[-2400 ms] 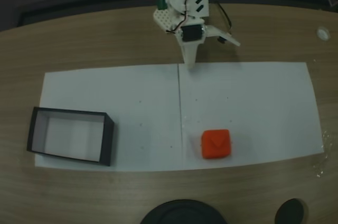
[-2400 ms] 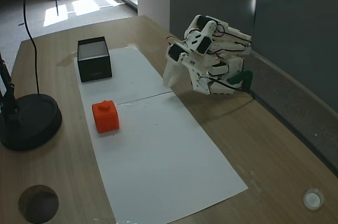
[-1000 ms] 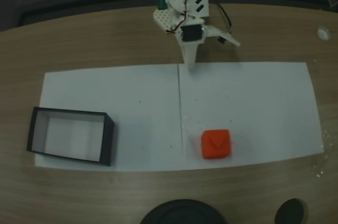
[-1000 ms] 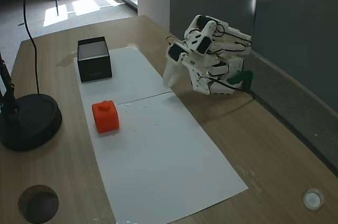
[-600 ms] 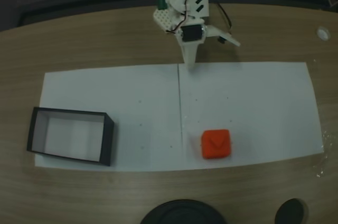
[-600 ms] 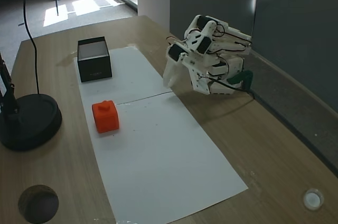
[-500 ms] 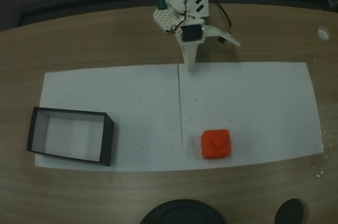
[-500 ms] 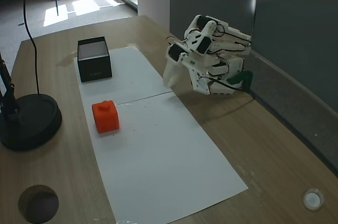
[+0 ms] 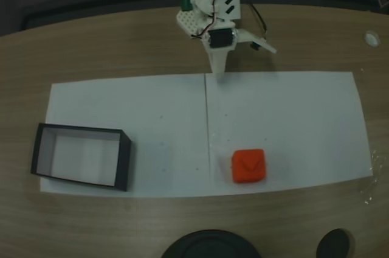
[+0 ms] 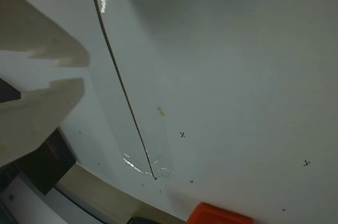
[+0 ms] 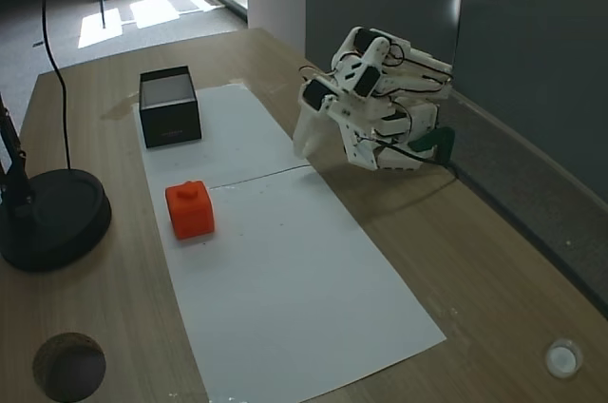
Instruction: Grab a orange square and put it in the box.
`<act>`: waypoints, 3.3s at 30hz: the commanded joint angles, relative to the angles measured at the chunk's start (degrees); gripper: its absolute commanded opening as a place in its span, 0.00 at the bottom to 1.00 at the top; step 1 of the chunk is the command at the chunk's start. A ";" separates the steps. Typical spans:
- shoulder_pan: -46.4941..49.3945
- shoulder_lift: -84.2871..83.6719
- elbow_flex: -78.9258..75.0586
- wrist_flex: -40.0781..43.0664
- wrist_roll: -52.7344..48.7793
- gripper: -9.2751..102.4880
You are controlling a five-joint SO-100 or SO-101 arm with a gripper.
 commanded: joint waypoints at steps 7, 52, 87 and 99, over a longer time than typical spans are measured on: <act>0.00 1.14 -7.03 -8.88 -1.58 0.13; -4.92 -107.75 -89.91 -3.87 -3.08 0.45; -3.78 -130.34 -102.83 -5.36 -2.55 0.09; 10.37 -118.56 -115.84 3.69 -8.88 0.10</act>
